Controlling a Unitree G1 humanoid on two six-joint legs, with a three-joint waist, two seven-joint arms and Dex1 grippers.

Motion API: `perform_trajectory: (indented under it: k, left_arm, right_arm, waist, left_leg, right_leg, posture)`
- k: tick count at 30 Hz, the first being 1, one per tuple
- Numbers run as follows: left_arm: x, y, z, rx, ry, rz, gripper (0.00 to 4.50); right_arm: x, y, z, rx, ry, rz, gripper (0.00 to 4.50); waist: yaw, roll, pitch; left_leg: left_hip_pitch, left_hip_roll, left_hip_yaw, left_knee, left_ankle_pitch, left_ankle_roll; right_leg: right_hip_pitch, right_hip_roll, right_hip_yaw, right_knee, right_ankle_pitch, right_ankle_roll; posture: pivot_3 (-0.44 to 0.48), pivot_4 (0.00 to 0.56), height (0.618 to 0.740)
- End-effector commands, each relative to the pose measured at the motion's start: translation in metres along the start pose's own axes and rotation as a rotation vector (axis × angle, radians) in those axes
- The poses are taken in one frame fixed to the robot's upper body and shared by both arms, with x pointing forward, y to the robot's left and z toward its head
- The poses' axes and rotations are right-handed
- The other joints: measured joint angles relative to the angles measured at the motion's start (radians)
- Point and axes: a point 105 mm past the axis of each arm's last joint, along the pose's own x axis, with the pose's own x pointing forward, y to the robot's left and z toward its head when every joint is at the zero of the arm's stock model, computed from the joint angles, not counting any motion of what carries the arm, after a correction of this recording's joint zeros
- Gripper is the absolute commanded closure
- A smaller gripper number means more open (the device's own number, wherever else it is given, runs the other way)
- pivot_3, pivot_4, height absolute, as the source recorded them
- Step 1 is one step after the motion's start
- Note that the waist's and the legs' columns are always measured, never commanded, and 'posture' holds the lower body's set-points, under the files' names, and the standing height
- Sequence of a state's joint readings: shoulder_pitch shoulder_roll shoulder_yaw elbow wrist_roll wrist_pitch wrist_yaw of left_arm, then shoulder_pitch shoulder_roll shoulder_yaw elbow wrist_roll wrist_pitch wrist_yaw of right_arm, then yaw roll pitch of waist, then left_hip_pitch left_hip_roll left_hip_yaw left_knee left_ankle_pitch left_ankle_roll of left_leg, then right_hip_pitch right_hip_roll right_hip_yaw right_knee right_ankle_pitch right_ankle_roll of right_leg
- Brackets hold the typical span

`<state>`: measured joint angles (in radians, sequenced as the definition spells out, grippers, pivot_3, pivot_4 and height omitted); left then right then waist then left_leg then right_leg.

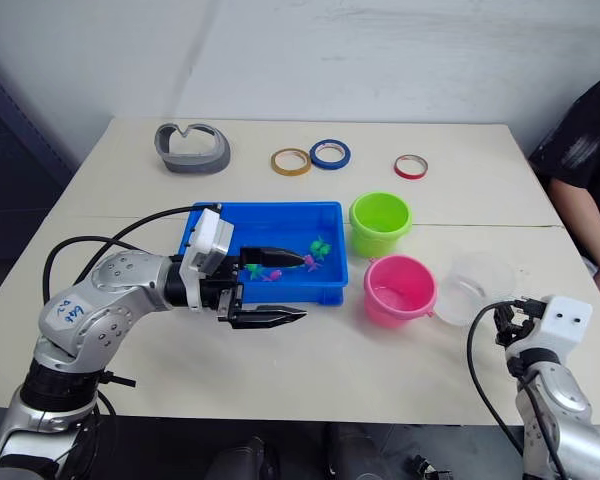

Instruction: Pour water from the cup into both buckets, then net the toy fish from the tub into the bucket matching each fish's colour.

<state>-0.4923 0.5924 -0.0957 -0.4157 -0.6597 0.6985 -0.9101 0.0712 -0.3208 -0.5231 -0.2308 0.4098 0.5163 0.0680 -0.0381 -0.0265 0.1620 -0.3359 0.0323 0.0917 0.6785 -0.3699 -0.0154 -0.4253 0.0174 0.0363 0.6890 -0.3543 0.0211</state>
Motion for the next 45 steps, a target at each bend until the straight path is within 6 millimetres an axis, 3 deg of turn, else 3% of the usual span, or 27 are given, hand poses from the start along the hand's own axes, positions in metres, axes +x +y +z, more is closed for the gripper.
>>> perform_trajectory:
  k: [1, 3, 4, 14, 20, 27, 31, 45]
  left_arm:
    - [-0.001, -0.003, 0.005, 0.043, -0.003, -0.002, 0.00]
    - [-0.002, -0.004, 0.005, 0.043, -0.001, -0.003, 0.00]
    - [-0.002, -0.004, 0.004, 0.044, 0.001, -0.004, 0.00]
    - [-0.003, -0.004, 0.002, 0.047, 0.012, -0.007, 0.00]
    - [-0.004, -0.002, 0.001, 0.043, 0.012, 0.004, 0.00]
    - [-0.004, 0.003, 0.002, 0.047, 0.006, 0.016, 0.00]
    - [-0.003, 0.004, 0.002, 0.051, 0.003, 0.015, 0.00]
    - [-0.005, 0.007, 0.002, 0.060, 0.002, 0.031, 0.00]
  right_arm:
    - [0.000, -0.002, 0.011, -0.008, -0.053, -0.008, 3.22]
    - [0.001, -0.001, 0.012, -0.002, -0.059, -0.005, 4.22]
    - [0.001, -0.001, 0.012, 0.005, -0.062, -0.004, 4.44]
    - [0.003, -0.002, 0.020, 0.117, -0.109, -0.002, 4.44]
    - [-0.002, -0.010, 0.047, 0.125, -0.178, 0.011, 4.44]
    - [-0.008, 0.000, 0.093, -0.131, -0.256, 0.096, 4.44]
    - [-0.008, 0.013, 0.109, -0.244, -0.287, 0.148, 4.44]
    - [-0.012, 0.038, 0.126, -0.591, -0.370, 0.236, 4.44]
  waist:
    - [0.001, 0.000, 0.000]
    - [0.001, 0.000, 0.000]
    - [0.001, 0.000, 0.000]
    - [0.001, 0.000, 0.000]
    - [0.003, 0.002, 0.001]
    - [-0.001, 0.006, 0.003]
    - [-0.002, 0.006, 0.003]
    - [0.006, 0.006, 0.003]
  left_leg:
    - [0.000, 0.000, 0.000, 0.000, 0.000, 0.000]
    - [0.000, 0.000, 0.000, 0.000, 0.000, 0.000]
    - [0.000, 0.000, 0.000, 0.000, 0.000, 0.000]
    - [0.000, 0.000, 0.000, -0.001, 0.000, 0.000]
    - [0.000, 0.000, 0.000, -0.001, 0.000, 0.000]
    - [-0.001, 0.000, 0.001, -0.001, 0.000, 0.000]
    - [0.000, 0.000, 0.001, -0.003, 0.001, 0.000]
    - [-0.001, 0.000, 0.001, -0.004, 0.001, 0.000]
  right_leg:
    - [0.000, 0.000, 0.000, 0.000, 0.000, 0.000]
    - [0.000, 0.000, 0.000, 0.000, 0.000, 0.000]
    - [0.000, 0.000, 0.000, 0.000, 0.000, 0.000]
    - [0.000, 0.000, 0.000, -0.001, 0.000, 0.000]
    - [0.000, 0.000, 0.000, -0.001, 0.000, 0.000]
    - [-0.001, 0.000, 0.001, -0.001, 0.000, 0.000]
    - [-0.001, 0.001, 0.001, -0.001, 0.000, 0.000]
    - [-0.001, 0.001, 0.001, -0.002, 0.000, 0.000]
  posture:
    - [0.000, 0.150, 0.740]
    - [0.000, 0.150, 0.740]
    - [0.000, 0.150, 0.740]
    - [0.000, 0.150, 0.740]
    - [0.000, 0.150, 0.740]
    - [0.000, 0.150, 0.740]
    - [0.000, 0.150, 0.740]
    - [0.000, 0.150, 0.740]
